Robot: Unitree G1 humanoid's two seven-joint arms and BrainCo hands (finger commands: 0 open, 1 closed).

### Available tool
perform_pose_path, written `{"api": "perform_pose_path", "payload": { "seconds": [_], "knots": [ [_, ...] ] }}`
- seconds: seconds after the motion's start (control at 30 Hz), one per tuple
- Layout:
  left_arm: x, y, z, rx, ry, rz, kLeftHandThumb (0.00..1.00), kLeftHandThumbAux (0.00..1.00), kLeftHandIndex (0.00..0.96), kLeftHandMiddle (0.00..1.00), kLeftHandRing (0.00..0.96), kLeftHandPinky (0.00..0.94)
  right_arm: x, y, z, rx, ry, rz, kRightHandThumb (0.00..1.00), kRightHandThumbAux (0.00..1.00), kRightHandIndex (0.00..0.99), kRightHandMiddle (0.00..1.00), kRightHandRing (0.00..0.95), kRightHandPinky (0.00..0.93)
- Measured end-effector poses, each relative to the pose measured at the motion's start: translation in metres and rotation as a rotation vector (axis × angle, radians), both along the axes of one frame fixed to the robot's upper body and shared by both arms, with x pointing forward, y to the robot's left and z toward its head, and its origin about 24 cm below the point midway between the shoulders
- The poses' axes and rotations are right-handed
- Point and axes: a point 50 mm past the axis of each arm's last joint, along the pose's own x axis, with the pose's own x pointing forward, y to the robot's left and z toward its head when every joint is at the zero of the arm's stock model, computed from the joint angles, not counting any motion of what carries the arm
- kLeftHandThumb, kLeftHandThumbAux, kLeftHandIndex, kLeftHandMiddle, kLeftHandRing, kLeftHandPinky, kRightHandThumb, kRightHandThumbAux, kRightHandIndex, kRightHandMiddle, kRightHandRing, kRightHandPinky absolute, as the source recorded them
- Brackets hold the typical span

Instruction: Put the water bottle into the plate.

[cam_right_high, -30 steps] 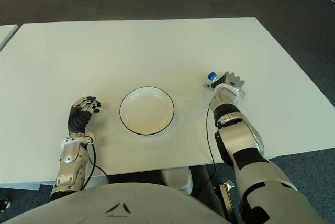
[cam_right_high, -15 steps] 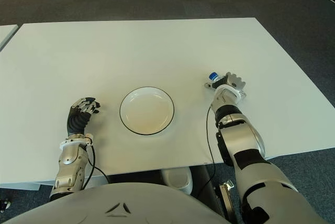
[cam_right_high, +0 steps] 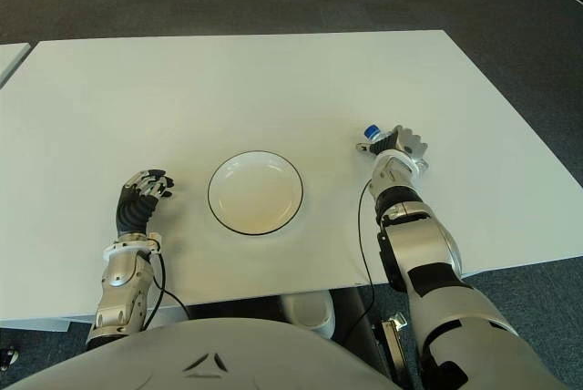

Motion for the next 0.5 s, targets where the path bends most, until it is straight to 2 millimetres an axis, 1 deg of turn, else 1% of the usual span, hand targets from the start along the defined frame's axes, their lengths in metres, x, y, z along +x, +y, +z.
{"api": "perform_pose_path", "payload": {
  "seconds": [0.1, 0.3, 0.5],
  "knots": [
    [0.001, 0.0, 0.0, 0.0, 0.002, -0.001, 0.705, 0.715, 0.429, 0.508, 0.486, 0.484, 0.0, 0.001, 0.0, 0.014, -0.029, 0.009, 0.72, 0.714, 0.439, 0.815, 0.814, 0.819],
    [0.001, 0.0, 0.0, 0.001, 0.004, -0.001, 0.705, 0.715, 0.429, 0.511, 0.49, 0.488, 0.001, 0.004, 0.002, 0.038, -0.104, 0.011, 0.72, 0.715, 0.438, 0.792, 0.787, 0.789],
    [0.002, 0.001, 0.0, 0.002, 0.002, -0.001, 0.705, 0.715, 0.429, 0.519, 0.498, 0.491, 0.003, 0.014, 0.006, 0.039, -0.204, 0.017, 0.72, 0.715, 0.438, 0.775, 0.77, 0.772]
  ]
}}
